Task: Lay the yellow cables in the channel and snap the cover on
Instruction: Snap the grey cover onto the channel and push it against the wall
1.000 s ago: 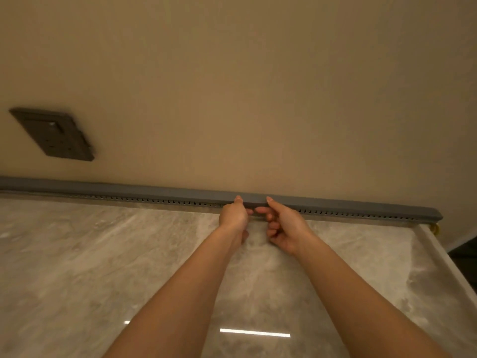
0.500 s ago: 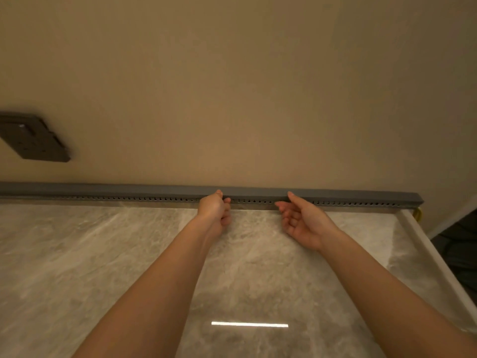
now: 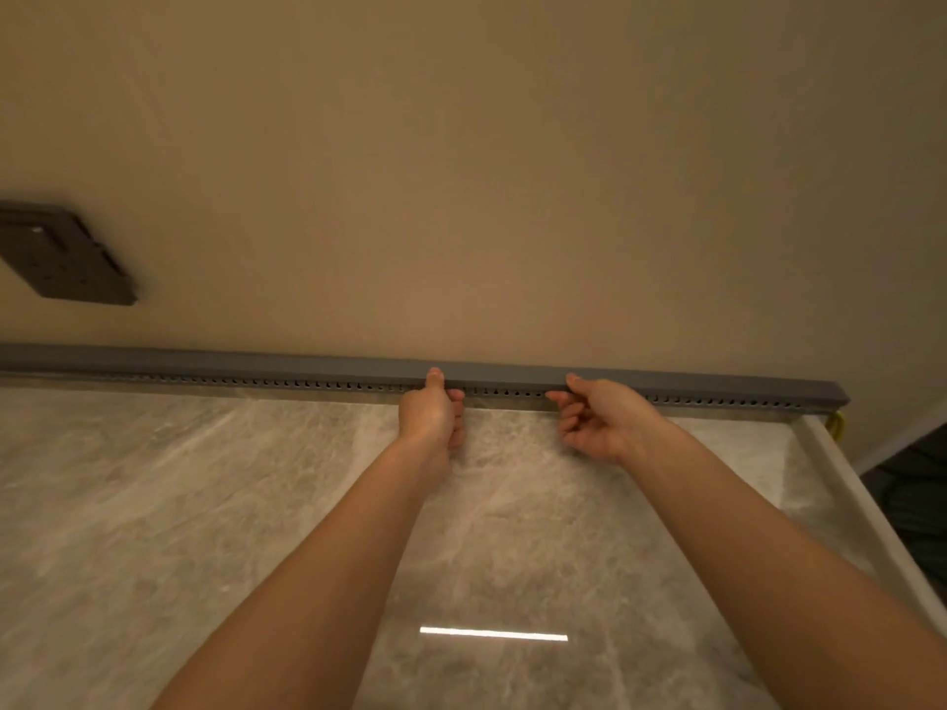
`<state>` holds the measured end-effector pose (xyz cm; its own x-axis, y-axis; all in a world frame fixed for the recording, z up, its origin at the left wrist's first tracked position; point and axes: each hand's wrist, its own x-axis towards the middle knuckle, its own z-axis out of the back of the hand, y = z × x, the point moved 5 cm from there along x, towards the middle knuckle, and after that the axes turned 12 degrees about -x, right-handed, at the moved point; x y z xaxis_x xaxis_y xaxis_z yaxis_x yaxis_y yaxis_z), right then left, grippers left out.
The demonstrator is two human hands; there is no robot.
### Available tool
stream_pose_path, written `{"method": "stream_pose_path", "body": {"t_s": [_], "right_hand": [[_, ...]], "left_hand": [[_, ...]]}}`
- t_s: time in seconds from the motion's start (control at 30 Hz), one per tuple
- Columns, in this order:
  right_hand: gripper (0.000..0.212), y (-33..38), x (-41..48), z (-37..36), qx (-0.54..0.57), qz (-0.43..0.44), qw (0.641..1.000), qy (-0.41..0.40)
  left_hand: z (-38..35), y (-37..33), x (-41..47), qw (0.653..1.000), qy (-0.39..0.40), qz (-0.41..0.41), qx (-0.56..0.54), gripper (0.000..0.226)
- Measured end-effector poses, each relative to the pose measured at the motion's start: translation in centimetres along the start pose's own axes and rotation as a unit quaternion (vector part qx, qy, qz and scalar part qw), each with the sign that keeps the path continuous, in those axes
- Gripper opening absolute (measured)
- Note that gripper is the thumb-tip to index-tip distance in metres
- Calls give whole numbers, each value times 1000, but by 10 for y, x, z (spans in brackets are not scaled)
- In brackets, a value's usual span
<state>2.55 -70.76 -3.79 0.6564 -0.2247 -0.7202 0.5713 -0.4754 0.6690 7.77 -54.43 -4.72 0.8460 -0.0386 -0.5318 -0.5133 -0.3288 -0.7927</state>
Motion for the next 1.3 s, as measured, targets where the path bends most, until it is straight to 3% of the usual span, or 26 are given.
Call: {"method": "stream_pose_path", "body": {"t_s": [0.17, 0.37, 0.67, 0.87, 1.0, 1.3], "right_hand": [[14, -4, 9, 1, 7, 57, 998, -30], [22, -4, 11, 3, 32, 77, 996, -27], [20, -5, 12, 6, 37, 92, 995, 6], [34, -9, 10, 12, -45, 140, 989, -4], [36, -7, 7, 24, -112, 161, 981, 4], [34, 5, 0, 88, -4, 117, 993, -6]], "left_hand": [[-9, 9, -4, 990, -55, -82, 99, 60], [-58, 30, -19, 996, 9, -16, 86, 57], [-73, 35, -18, 997, -43, 54, -20, 45], [-73, 35, -21, 996, -78, 25, -46, 44], [-76, 36, -19, 991, -87, 48, -87, 40], [-79, 34, -23, 990, -80, 63, -103, 30]]}}
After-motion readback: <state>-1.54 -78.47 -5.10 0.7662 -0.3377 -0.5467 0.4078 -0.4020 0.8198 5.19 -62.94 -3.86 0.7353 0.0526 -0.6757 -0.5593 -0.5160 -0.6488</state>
